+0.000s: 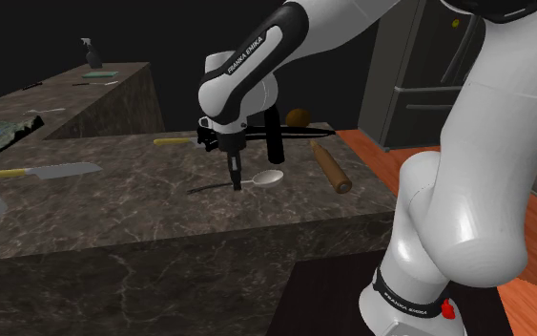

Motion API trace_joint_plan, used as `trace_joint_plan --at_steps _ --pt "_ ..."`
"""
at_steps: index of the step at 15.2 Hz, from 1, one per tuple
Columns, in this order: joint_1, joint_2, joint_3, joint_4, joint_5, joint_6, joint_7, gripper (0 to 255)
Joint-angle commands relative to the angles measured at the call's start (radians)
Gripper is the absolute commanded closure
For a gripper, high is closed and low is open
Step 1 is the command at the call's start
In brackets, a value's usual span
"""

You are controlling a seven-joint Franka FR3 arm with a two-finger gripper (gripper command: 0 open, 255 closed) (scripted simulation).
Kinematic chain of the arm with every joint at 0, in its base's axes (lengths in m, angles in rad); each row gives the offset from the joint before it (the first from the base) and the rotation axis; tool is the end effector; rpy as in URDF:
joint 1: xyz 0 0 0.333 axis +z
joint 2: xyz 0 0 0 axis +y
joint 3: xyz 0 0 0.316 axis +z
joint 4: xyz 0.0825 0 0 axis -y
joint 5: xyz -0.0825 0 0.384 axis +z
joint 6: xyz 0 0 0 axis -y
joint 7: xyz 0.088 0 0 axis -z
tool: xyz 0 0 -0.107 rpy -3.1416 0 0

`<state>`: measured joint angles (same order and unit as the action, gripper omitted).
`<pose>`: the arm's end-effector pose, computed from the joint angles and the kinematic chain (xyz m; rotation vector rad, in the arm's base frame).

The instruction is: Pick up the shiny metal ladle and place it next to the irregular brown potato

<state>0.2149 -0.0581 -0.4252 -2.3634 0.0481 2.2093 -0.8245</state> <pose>0.4715 -0.0988 0.3398 -2.9079 -0.8763 0.0882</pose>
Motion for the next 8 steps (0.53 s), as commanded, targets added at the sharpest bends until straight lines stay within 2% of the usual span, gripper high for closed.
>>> trace_joint_plan --at_steps 1,8 --pt "-0.001 -0.014 0.001 0.008 -0.008 -0.021 0.006 255" --pt "-0.002 -0.071 0.007 0.053 -0.035 -0.117 0.032 255"
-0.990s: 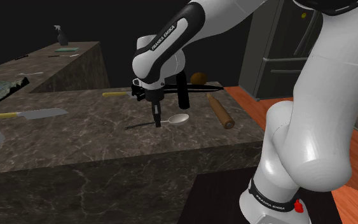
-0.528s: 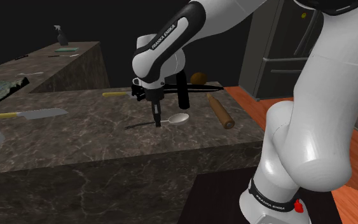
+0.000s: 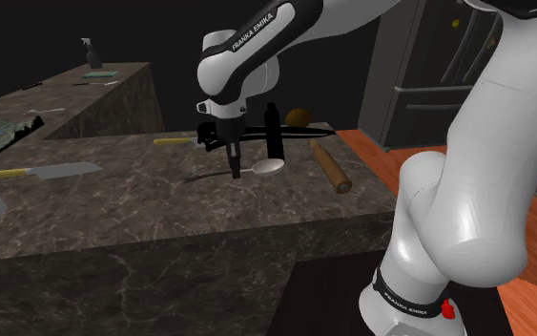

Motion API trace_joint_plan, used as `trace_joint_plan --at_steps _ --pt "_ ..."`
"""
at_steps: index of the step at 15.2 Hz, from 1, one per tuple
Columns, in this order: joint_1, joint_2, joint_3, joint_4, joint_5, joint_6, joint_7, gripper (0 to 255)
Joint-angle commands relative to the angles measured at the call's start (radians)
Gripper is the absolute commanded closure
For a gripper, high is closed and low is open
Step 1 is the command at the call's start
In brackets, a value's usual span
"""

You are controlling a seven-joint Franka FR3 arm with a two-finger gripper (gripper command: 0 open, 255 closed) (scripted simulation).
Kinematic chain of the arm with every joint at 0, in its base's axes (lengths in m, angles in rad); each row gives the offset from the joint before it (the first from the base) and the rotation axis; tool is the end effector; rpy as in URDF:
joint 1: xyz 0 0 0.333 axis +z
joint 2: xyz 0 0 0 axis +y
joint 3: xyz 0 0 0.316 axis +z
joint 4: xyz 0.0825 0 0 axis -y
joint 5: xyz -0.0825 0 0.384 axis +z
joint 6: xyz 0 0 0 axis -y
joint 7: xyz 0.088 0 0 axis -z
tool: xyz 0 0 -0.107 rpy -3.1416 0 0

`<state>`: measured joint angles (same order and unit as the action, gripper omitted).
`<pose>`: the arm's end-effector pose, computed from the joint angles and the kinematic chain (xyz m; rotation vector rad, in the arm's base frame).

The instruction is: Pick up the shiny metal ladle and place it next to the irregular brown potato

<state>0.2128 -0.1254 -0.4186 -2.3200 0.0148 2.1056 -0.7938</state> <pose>0.4707 -0.0985 0.3799 -2.9080 -0.8761 0.0875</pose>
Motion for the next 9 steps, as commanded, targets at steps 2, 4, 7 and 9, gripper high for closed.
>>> trace_joint_plan --at_steps 2,4,7,9 --pt "-0.001 -0.018 0.002 0.024 -0.008 -0.041 0.008 255" --pt "-0.001 -0.031 0.005 0.04 -0.013 -0.069 0.013 255" --pt "-0.001 -0.049 0.008 0.065 -0.02 -0.11 0.021 255" --pt "-0.001 -0.059 0.01 0.082 -0.024 -0.137 0.025 255"
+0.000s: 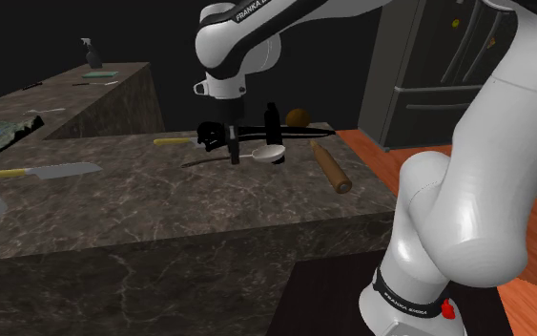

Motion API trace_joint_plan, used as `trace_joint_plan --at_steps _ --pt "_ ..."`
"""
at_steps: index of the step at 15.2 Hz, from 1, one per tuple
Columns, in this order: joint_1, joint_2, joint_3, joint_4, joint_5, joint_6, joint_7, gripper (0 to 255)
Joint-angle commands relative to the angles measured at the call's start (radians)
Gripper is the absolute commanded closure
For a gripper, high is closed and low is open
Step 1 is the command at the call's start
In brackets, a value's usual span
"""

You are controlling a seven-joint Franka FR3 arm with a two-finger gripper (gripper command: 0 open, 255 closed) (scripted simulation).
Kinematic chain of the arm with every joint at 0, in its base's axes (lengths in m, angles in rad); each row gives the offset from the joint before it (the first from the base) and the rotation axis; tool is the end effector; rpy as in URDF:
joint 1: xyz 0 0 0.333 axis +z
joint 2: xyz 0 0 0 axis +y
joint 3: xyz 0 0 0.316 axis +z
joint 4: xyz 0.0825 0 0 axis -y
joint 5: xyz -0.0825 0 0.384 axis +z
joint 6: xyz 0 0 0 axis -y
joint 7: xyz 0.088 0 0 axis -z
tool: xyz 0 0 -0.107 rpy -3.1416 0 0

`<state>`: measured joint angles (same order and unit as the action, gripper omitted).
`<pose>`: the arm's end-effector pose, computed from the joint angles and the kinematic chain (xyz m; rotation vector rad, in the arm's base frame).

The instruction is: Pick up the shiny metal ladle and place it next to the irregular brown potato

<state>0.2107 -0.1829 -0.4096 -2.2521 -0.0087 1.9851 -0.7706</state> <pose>0.4702 -0.0992 0.4262 -2.9082 -0.8762 0.0875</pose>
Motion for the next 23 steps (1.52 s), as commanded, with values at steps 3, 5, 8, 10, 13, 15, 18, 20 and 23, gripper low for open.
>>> trace_joint_plan --at_steps 3,5,8,10,13,15,18,20,23 --pt "0.001 -0.016 0.005 0.042 -0.005 -0.057 0.008 255" --pt "0.001 -0.024 0.007 0.062 -0.007 -0.085 0.012 255" --pt "0.001 -0.034 0.01 0.093 -0.01 -0.125 0.017 255" --pt "0.002 -0.04 0.012 0.115 -0.012 -0.152 0.019 255" --pt "-0.007 -0.028 -0.003 0.151 -0.012 -0.178 -0.005 255" --pt "-0.024 0.008 -0.036 0.19 -0.009 -0.184 -0.059 255" --pt "-0.051 0.07 -0.085 0.255 0.005 -0.195 -0.143 255" --pt "-0.071 0.119 -0.116 0.305 0.021 -0.204 -0.2 255" --pt "-0.106 0.2 -0.158 0.39 0.054 -0.222 -0.288 255"
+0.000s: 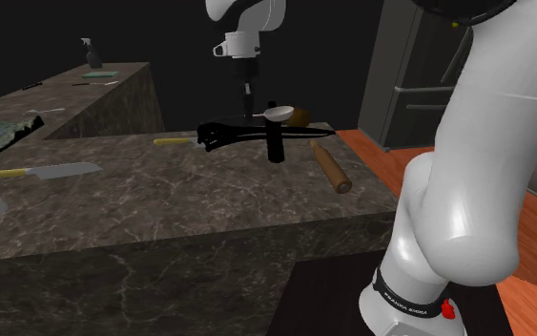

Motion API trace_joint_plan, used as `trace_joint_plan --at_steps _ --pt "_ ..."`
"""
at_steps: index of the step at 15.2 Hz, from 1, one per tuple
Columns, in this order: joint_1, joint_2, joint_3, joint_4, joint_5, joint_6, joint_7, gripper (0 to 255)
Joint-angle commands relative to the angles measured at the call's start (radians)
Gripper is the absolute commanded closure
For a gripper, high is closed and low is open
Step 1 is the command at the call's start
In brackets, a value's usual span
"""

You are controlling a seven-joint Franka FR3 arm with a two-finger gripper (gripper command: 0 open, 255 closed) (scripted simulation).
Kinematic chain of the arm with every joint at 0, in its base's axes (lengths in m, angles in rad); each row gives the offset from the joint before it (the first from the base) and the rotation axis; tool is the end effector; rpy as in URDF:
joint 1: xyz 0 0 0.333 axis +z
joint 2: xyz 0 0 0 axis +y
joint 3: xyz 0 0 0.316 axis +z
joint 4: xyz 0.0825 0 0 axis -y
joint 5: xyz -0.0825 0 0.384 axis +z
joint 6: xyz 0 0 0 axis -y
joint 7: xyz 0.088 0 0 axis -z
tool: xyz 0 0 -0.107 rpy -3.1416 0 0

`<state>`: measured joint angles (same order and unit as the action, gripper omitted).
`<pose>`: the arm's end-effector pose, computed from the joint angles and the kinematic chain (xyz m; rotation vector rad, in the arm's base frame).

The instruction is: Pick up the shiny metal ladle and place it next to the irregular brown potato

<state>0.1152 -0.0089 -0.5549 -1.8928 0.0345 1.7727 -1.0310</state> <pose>0.4952 -0.2305 0.4932 -2.9086 -0.8723 0.0881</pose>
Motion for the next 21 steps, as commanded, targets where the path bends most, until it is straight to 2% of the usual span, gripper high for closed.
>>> trace_joint_plan --at_steps 1,6,11,16,17,18,21 --pt "-0.024 0.056 -0.025 0.062 0.025 -0.017 -0.058 255" --pt "-0.114 0.221 -0.071 0.241 0.108 -0.067 -0.203 255" --pt "-0.246 0.41 -0.083 0.474 0.203 -0.149 -0.326 255" --pt "-0.429 0.631 -0.063 0.806 0.3 -0.277 -0.407 255" --pt "-0.476 0.686 -0.053 0.898 0.32 -0.313 -0.415 255" --pt "-0.545 0.766 -0.038 1.043 0.348 -0.372 -0.419 255" --pt "-0.521 0.747 -0.04 0.963 0.34 -0.316 -0.427 255"
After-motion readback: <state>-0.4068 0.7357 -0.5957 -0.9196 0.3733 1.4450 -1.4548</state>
